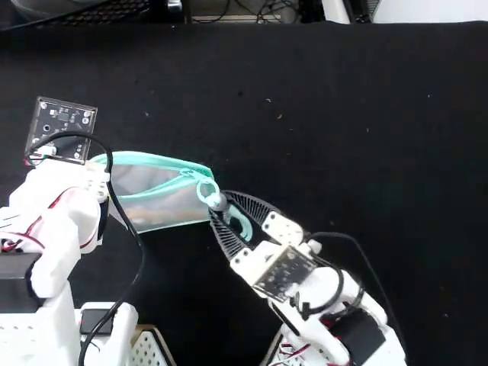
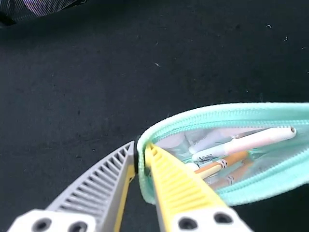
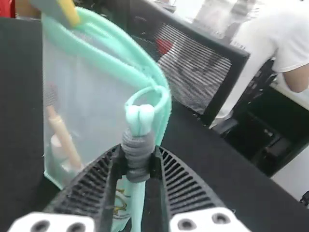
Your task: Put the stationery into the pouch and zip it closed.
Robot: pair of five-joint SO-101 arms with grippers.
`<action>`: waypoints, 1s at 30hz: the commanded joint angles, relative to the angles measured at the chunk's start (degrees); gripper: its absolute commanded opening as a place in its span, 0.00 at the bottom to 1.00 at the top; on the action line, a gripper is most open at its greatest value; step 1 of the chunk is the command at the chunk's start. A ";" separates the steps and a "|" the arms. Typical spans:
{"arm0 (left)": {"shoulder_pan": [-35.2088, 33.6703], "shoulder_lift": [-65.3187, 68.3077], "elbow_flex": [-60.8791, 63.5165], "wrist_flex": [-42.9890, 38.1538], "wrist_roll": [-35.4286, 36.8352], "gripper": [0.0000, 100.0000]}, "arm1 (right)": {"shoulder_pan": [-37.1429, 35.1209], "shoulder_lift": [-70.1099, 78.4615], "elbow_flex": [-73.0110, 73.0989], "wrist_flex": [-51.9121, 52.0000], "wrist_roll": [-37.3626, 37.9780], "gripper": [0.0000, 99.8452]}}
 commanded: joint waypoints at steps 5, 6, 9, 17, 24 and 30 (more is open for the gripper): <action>-0.31 1.76 8.31 0.79 -0.35 0.03 | -1.14 -0.84 6.02 -7.74 -9.32 0.01; -0.31 1.76 8.31 0.79 -0.35 0.03 | -1.14 -0.84 6.29 -8.44 -9.32 0.02; -0.22 1.76 8.40 0.79 -0.35 0.03 | -1.05 -0.84 5.41 -8.62 -9.67 0.05; 4.53 1.67 9.63 0.88 -0.35 0.03 | -1.32 -0.84 3.03 -8.62 -15.12 0.14; 6.46 1.41 10.51 0.79 -0.35 0.03 | -1.41 -0.84 1.63 -8.62 -15.30 0.14; 6.46 1.49 10.51 0.79 -0.35 0.03 | -1.14 -0.84 1.54 -8.62 -14.95 0.13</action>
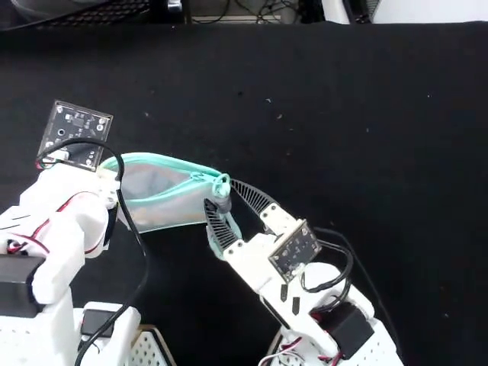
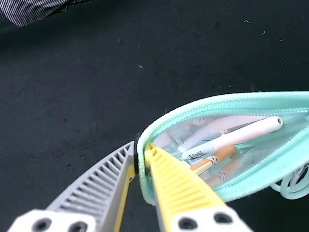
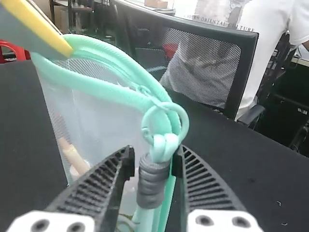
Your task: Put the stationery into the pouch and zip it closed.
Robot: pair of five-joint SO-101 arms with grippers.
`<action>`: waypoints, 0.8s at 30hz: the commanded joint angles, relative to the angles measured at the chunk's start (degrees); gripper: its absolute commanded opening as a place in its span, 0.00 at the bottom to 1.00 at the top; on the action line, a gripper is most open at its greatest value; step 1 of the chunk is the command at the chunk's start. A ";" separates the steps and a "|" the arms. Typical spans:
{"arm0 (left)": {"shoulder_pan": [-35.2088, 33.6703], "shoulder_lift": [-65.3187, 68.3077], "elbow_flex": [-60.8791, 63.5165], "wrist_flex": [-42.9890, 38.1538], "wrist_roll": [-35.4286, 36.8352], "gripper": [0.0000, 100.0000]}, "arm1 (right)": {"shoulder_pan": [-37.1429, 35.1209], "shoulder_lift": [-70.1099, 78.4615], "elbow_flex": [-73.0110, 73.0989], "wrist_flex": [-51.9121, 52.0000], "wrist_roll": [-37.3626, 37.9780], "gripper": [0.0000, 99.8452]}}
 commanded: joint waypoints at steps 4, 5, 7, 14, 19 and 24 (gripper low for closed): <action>1.10 1.41 9.01 0.97 -0.35 0.03 | -0.35 -0.84 -3.03 -2.02 0.79 0.01; 1.10 1.41 9.01 0.97 -0.35 0.03 | -0.35 -0.84 -2.95 -2.02 1.93 0.02; 1.10 1.41 9.01 0.97 -0.35 0.03 | -0.26 -0.84 -3.38 -2.37 4.66 0.01; 1.01 1.23 9.01 -0.70 -0.35 0.03 | -0.26 1.54 -12.53 -6.51 11.52 0.01; 0.75 1.14 8.48 -4.48 0.00 0.03 | -0.26 15.69 -22.81 -8.70 15.47 0.01; 0.66 1.14 8.48 -9.32 -0.09 0.03 | -0.26 35.47 -36.35 -8.18 18.99 0.01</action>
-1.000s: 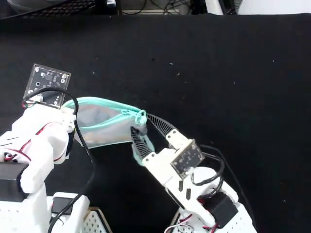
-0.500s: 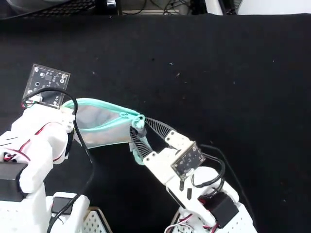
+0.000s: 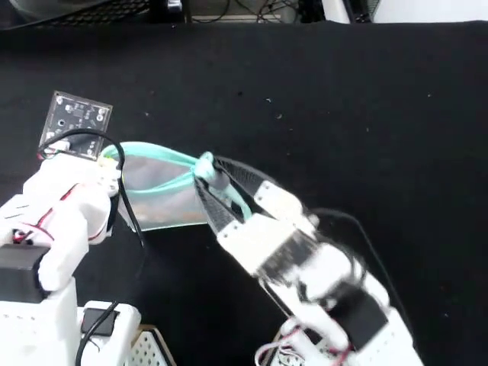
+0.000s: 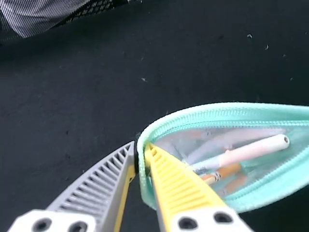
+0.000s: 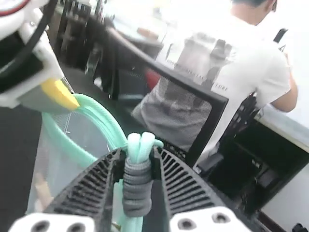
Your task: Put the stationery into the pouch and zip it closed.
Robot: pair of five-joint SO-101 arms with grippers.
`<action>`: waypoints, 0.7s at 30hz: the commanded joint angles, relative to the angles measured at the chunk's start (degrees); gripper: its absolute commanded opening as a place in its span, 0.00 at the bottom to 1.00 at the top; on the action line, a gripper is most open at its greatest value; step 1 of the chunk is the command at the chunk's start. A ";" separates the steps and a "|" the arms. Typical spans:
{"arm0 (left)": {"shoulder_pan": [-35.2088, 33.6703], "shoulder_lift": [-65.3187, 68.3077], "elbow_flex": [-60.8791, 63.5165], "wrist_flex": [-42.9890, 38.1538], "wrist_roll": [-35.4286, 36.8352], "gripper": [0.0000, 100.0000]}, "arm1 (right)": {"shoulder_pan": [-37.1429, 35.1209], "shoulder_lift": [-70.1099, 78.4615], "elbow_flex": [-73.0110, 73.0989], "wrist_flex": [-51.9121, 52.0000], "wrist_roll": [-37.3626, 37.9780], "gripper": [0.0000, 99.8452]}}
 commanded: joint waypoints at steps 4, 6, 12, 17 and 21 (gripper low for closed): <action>0.66 -0.26 6.11 -3.60 -0.18 0.03 | -0.35 19.30 -15.87 -2.11 2.55 0.01; 0.66 -2.90 6.11 -4.40 -0.18 0.03 | -0.44 20.09 -15.96 -2.46 2.90 0.01; 0.66 -15.74 6.46 -11.78 -0.09 0.17 | -0.35 17.71 -15.96 -2.20 2.90 0.01; 0.66 -26.46 8.22 -13.19 1.23 0.21 | 0.62 16.92 -15.96 -2.37 2.90 0.01; 0.66 -34.99 10.15 -13.19 4.22 0.21 | 0.53 17.19 -15.87 -2.55 2.90 0.01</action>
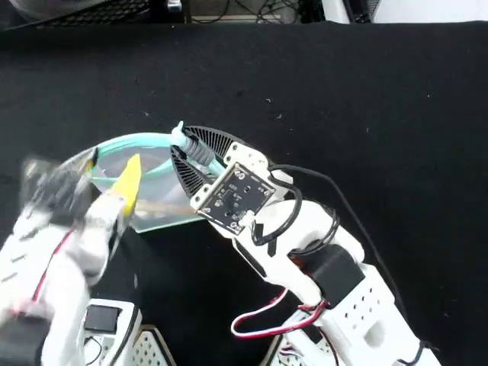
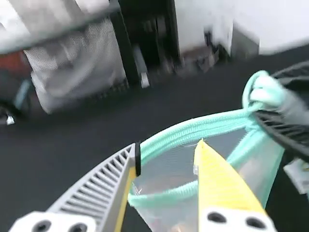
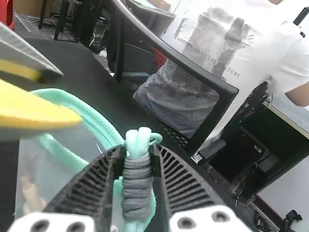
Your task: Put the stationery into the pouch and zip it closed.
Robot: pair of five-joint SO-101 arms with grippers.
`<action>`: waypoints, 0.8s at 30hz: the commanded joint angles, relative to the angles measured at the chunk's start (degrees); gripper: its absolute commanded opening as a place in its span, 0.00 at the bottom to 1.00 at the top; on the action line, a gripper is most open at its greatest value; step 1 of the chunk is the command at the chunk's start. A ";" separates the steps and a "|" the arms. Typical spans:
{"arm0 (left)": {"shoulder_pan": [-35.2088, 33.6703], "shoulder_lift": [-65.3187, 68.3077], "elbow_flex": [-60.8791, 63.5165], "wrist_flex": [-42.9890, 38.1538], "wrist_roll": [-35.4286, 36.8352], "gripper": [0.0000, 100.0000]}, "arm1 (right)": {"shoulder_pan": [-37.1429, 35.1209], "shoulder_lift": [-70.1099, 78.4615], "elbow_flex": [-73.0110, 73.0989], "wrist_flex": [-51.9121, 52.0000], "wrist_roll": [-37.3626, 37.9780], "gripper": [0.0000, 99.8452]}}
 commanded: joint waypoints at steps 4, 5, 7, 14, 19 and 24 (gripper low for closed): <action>0.48 -12.57 3.65 -0.70 1.41 0.21 | 0.70 -1.63 -3.82 -1.67 0.53 0.01; 0.75 -13.71 5.41 -0.70 1.41 0.21 | 0.70 -1.63 -3.82 -1.67 0.53 0.01; 0.84 -14.95 10.24 -1.14 0.53 0.21 | 0.53 -1.63 -3.91 -1.67 0.44 0.01; 2.15 -8.79 20.44 -6.68 -6.24 0.21 | 0.53 -1.63 -3.74 -2.20 0.18 0.01; -1.63 -3.16 24.57 -17.32 -3.87 0.21 | 0.44 -1.80 -2.07 -2.46 0.44 0.01; -10.07 0.70 30.73 -34.64 5.89 0.21 | -1.05 -1.98 -1.98 -2.37 0.53 0.01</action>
